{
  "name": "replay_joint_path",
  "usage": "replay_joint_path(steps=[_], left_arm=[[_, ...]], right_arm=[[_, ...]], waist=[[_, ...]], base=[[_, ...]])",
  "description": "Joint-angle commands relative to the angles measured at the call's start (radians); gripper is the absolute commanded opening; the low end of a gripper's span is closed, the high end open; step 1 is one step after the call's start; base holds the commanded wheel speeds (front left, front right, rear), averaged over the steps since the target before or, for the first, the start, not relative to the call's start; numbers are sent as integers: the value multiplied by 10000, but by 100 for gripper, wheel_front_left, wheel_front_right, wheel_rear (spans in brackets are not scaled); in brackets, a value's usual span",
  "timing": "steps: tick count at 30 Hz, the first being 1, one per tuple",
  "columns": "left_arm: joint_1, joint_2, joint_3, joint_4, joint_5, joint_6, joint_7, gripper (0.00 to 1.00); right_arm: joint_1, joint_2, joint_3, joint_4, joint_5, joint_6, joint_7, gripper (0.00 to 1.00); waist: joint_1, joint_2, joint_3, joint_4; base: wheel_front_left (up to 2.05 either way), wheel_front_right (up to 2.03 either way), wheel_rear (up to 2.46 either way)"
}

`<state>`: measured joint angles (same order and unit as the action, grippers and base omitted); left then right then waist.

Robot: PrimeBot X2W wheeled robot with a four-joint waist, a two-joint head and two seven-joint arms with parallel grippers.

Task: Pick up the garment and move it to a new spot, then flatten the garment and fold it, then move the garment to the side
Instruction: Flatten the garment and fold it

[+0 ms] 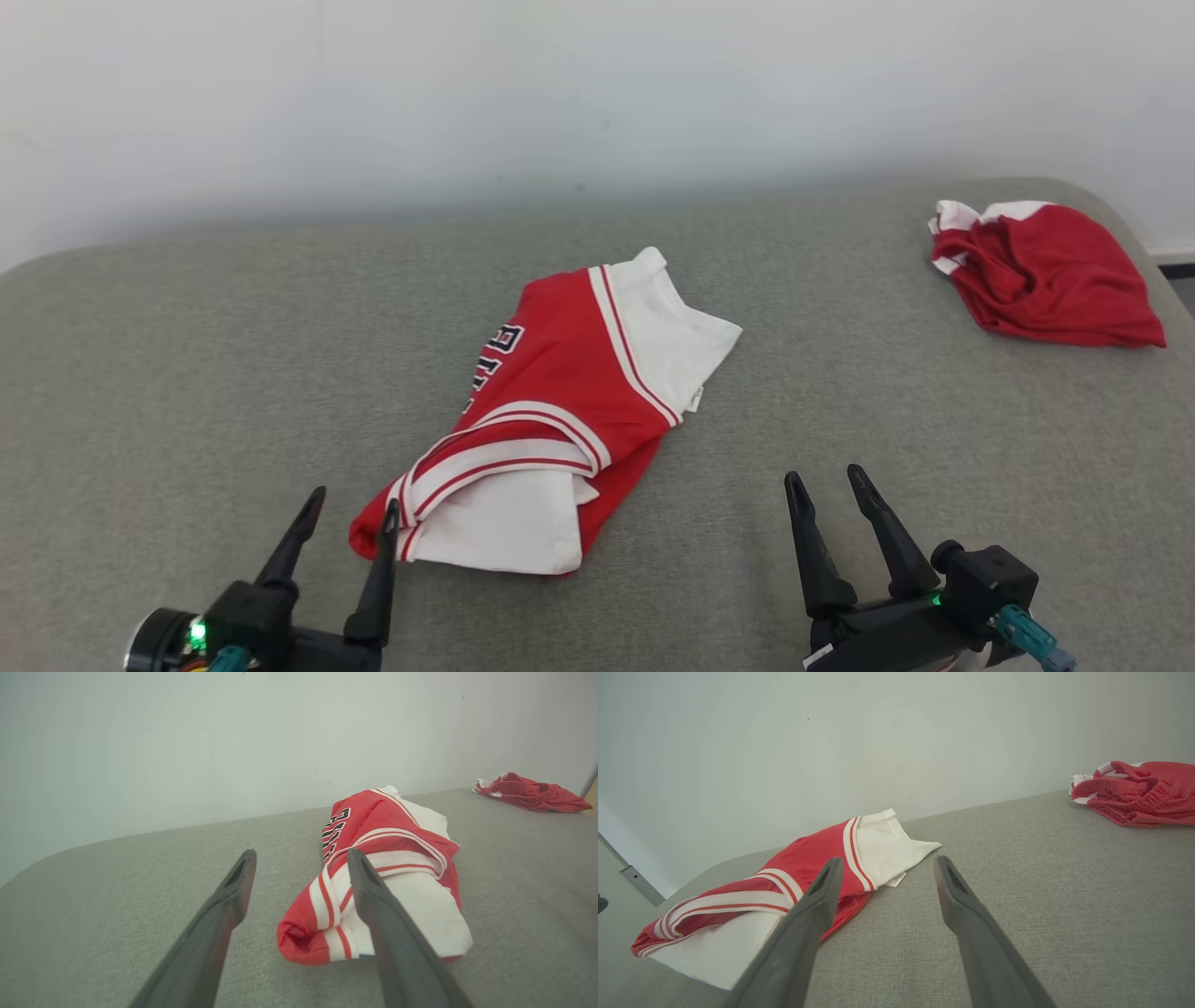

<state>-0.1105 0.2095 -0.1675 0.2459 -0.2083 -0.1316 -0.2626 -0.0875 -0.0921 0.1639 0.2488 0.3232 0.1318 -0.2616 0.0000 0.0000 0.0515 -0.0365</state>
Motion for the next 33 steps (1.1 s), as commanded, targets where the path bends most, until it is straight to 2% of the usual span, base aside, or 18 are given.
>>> replay_joint_path(steps=[1,7,16,23,24,25,30,33], left_arm=[[-281,124,-270,242,-26,19,-30,100],[-645,411,-817,1137,-157,19,-30,100],[-896,460,-405,2222,-166,110,-30,100],[-773,-38,8,2544,-615,108,-30,100],[-776,-90,5,2642,-663,105,-30,65],[-811,-96,-11,2740,-618,100,-32,0],[-980,-211,84,2798,-825,41,-30,0],[-730,-69,195,2445,-788,32,-31,0]], right_arm=[[-57,59,-25,-20,-76,-28,-42,100],[-22,84,-138,-21,-95,-28,-43,100],[-45,94,-194,-76,-151,-28,-43,100],[-54,90,-202,-56,-149,-28,-43,100],[-24,89,-216,-52,-148,-28,-43,100],[4,84,-220,-46,-150,-28,-43,100],[88,71,-332,-79,-153,-29,-43,100],[173,55,-356,-64,-118,-29,-43,100]], waist=[[0,0,183,-315],[0,0,287,-602],[0,0,353,-729],[0,0,376,-766],[0,0,369,-751],[0,0,362,-739],[0,0,311,-495],[0,0,241,-255]], base=[[0,0,0],[0,0,0],[0,0,0],[0,0,0],[0,0,0],[0,0,0],[0,0,0],[0,0,0]])
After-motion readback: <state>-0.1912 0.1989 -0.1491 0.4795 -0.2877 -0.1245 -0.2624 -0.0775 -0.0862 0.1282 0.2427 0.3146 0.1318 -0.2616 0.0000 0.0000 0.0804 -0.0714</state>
